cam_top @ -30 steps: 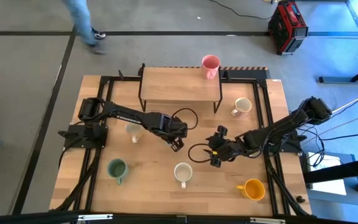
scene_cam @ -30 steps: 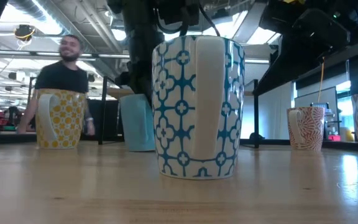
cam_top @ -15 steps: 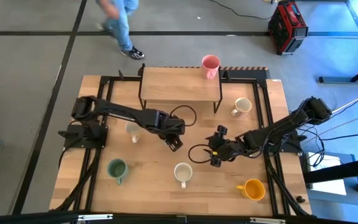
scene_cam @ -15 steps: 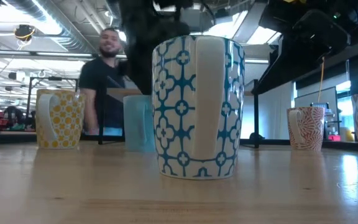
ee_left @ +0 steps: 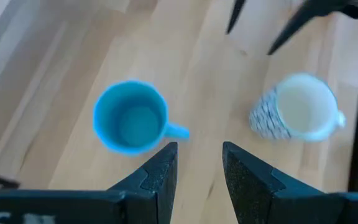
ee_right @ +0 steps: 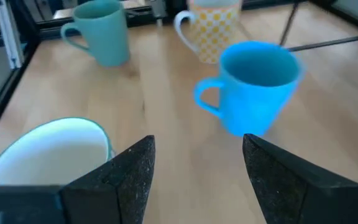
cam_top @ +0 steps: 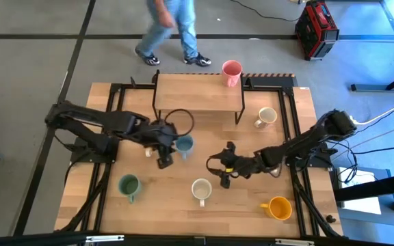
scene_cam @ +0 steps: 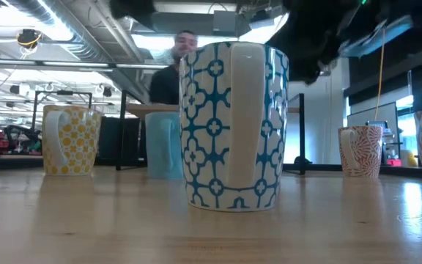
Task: Place coffee mugs
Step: Put the blue mug on the shelf
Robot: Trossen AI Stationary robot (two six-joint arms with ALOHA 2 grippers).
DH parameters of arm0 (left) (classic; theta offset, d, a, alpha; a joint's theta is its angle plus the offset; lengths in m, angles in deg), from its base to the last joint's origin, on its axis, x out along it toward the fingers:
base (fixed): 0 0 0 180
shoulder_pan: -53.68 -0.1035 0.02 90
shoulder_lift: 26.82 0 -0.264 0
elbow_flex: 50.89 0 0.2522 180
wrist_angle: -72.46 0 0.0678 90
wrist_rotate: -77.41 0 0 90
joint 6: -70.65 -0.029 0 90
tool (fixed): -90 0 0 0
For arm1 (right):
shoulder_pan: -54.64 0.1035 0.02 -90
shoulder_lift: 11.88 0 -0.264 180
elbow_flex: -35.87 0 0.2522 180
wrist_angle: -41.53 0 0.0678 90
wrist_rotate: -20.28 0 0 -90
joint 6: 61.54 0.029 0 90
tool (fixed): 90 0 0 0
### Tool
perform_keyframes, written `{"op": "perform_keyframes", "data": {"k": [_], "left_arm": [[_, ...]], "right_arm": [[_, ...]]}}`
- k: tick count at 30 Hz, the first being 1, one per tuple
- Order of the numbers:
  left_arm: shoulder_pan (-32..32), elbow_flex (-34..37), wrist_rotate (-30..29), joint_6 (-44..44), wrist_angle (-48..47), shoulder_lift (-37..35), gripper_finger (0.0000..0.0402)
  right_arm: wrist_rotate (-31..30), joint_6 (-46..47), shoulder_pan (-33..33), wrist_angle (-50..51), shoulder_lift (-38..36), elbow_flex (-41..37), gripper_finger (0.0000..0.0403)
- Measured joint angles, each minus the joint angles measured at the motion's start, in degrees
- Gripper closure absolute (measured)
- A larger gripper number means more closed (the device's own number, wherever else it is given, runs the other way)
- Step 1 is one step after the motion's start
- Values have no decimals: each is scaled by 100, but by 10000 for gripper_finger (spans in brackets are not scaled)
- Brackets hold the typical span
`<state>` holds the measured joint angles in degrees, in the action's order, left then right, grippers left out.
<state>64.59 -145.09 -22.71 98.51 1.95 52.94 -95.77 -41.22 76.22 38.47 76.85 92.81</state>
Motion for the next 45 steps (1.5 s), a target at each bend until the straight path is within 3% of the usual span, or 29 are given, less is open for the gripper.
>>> {"op": "perform_keyframes", "data": {"k": [5,14,18,23,36,45], "left_arm": [[438,269,-503,9,-455,-686,279],[826,1372,-609,479,-323,-1919,279],[906,1756,-702,694,-271,-2286,279],[942,1895,-789,796,-190,-2470,279],[942,1914,-839,606,-150,-2576,279],[942,1914,-847,606,-148,-2572,279]], "right_arm": [[105,190,-301,-436,629,195,171],[777,336,-548,-444,1515,943,171],[685,464,-548,-437,1925,1359,171],[202,542,-646,-188,2302,1863,171],[310,1829,-746,1037,2790,2869,171],[-9,1443,-796,746,3119,2946,171]]}}
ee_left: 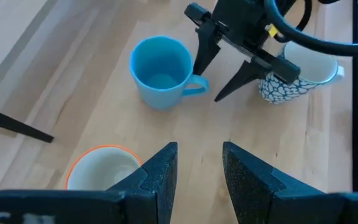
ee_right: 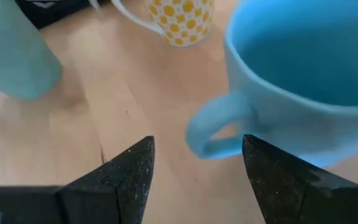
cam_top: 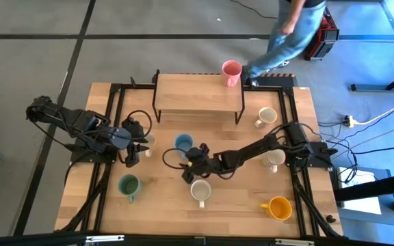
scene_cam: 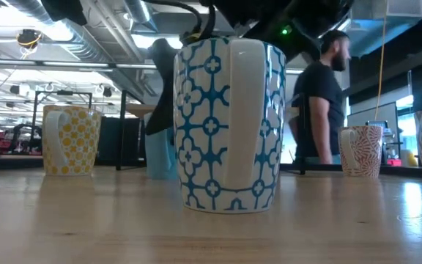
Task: Place coffee mugs
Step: Put the blue mug on the shelf
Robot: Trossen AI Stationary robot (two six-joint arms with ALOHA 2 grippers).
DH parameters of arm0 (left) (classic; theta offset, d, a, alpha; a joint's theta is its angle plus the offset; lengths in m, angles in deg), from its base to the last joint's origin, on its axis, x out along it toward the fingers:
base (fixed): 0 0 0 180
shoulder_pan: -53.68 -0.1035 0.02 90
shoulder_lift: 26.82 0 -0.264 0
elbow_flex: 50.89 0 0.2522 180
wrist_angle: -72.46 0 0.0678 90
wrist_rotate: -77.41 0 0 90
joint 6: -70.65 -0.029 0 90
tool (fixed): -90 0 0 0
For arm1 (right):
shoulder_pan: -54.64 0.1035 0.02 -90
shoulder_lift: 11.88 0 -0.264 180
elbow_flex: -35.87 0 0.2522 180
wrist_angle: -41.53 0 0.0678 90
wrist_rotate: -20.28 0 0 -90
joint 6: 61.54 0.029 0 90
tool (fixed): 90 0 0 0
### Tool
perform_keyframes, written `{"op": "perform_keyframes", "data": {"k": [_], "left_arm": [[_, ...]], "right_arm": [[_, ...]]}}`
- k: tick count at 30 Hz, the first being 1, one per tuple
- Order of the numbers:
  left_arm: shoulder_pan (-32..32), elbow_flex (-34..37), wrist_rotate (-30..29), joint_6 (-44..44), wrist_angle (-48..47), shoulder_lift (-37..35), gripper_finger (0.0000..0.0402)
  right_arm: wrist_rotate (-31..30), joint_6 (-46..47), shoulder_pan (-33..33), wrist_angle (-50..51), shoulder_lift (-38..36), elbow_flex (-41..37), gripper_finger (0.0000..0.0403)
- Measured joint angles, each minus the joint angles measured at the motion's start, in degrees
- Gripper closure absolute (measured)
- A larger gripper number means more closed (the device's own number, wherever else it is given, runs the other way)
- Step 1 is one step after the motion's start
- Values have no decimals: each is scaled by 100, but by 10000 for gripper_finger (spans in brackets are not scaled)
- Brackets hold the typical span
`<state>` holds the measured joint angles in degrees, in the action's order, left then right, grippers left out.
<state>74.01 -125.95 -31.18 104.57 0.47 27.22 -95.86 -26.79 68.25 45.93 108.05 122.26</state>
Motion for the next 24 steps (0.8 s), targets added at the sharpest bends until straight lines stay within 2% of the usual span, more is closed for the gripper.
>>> {"op": "perform_keyframes", "data": {"k": [6,12,19,24], "left_arm": [[0,0,13,3,3,1,279],[0,0,21,6,19,2,279],[0,0,20,13,23,2,279],[0,0,18,24,21,2,279]], "right_arm": [[502,-452,-222,-455,163,-5,171],[452,-671,-279,-807,249,-8,171],[-158,-663,-277,-707,286,-4,171],[-539,-515,-272,-205,181,-2,171]]}}
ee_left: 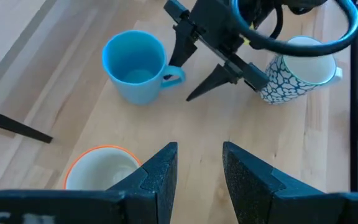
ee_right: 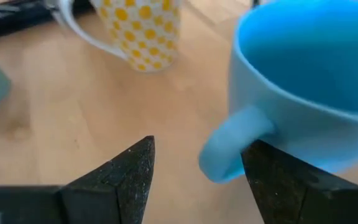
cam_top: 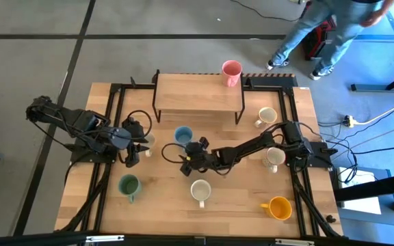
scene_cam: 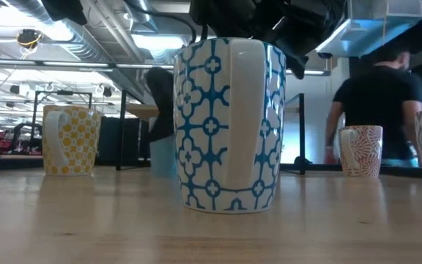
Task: Place coffee mugs
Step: Put the blue mug on the shelf
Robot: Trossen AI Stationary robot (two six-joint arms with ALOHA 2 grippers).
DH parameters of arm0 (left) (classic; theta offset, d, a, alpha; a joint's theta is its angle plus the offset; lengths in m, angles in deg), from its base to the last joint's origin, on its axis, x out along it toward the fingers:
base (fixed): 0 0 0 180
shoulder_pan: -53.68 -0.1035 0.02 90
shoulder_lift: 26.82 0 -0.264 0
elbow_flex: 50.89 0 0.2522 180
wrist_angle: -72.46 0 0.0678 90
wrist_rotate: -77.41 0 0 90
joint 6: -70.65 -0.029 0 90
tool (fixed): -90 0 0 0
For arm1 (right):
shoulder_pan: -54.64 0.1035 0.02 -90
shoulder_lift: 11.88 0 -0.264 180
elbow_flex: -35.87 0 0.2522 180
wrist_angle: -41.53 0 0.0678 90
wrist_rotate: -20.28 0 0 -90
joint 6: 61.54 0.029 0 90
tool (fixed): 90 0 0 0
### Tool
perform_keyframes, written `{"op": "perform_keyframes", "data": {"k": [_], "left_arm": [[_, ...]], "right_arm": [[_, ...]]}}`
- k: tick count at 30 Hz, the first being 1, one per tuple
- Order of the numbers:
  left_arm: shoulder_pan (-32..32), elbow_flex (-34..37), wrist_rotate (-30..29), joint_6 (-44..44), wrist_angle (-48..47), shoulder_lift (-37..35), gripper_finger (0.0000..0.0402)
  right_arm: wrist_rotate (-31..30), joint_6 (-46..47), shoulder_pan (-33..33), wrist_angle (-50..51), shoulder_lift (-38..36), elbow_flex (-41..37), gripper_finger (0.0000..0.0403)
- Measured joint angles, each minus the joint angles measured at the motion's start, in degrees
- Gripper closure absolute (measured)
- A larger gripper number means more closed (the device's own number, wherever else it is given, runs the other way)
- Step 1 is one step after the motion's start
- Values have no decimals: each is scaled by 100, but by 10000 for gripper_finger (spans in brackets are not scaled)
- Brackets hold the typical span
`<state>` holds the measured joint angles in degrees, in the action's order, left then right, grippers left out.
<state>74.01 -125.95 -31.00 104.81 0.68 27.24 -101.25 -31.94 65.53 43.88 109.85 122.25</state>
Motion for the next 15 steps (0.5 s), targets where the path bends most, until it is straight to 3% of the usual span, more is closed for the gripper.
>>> {"op": "perform_keyframes", "data": {"k": [9,15], "left_arm": [[0,-2,-15,-2,0,0,279],[0,-2,-18,-2,0,0,279]], "right_arm": [[-452,541,-4,681,-63,-7,173],[-724,786,-2,479,-63,-9,218]]}}
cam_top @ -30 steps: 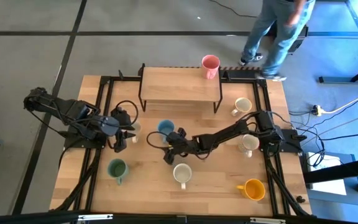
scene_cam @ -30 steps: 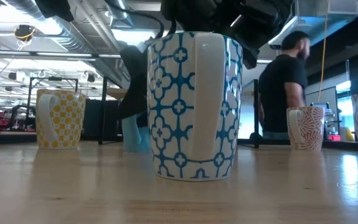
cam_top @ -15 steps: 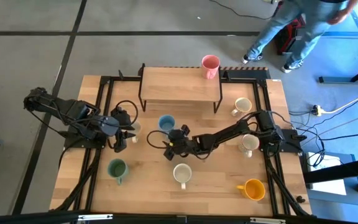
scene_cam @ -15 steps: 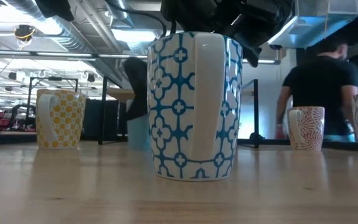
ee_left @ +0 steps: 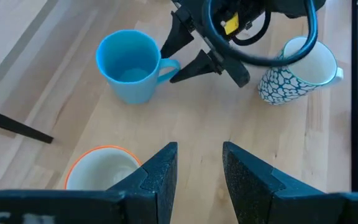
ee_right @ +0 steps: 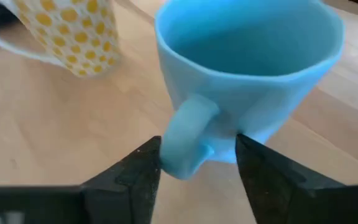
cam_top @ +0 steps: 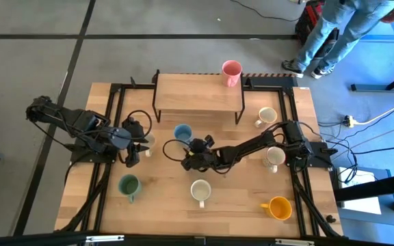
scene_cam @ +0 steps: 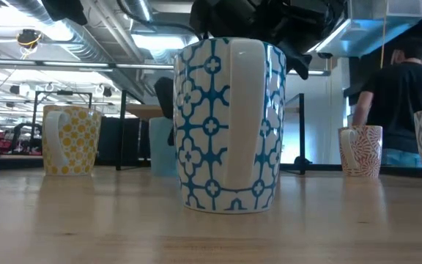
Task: Place coffee mugs
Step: Put the blue mug on the shelf
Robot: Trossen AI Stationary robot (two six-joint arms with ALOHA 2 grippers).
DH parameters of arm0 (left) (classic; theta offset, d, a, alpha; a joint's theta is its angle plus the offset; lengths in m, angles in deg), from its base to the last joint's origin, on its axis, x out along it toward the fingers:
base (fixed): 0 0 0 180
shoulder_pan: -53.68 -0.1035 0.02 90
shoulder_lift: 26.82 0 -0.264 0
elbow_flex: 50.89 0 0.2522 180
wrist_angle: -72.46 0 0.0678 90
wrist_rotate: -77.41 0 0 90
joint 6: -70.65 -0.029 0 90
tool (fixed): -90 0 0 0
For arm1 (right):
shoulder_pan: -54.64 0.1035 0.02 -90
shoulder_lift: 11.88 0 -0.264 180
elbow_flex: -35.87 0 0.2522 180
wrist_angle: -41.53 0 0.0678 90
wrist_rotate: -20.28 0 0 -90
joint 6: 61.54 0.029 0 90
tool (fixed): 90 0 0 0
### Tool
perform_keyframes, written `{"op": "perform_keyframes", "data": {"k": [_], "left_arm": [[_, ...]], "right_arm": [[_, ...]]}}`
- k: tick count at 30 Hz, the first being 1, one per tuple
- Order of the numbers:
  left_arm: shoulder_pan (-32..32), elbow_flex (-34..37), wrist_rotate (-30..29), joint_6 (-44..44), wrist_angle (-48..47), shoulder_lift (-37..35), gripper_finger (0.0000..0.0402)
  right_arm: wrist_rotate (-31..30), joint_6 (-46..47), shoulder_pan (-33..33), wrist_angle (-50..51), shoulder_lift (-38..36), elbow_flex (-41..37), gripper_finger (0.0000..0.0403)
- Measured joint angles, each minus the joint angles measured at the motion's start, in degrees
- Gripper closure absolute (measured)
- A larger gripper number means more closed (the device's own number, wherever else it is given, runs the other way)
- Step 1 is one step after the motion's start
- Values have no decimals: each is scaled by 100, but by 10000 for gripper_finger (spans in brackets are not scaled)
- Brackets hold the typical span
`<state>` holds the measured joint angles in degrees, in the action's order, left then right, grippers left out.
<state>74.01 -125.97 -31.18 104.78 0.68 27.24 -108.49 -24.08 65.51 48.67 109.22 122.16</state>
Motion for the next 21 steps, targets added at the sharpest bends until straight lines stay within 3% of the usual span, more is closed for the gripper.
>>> {"op": "perform_keyframes", "data": {"k": [7,18,21], "left_arm": [[0,0,-39,-21,0,0,279],[0,0,-43,-24,0,0,279],[0,0,-43,-24,0,0,279]], "right_arm": [[-491,141,42,-147,0,2,277],[-435,78,35,69,-4,2,374],[-392,-86,42,54,-5,2,378]]}}
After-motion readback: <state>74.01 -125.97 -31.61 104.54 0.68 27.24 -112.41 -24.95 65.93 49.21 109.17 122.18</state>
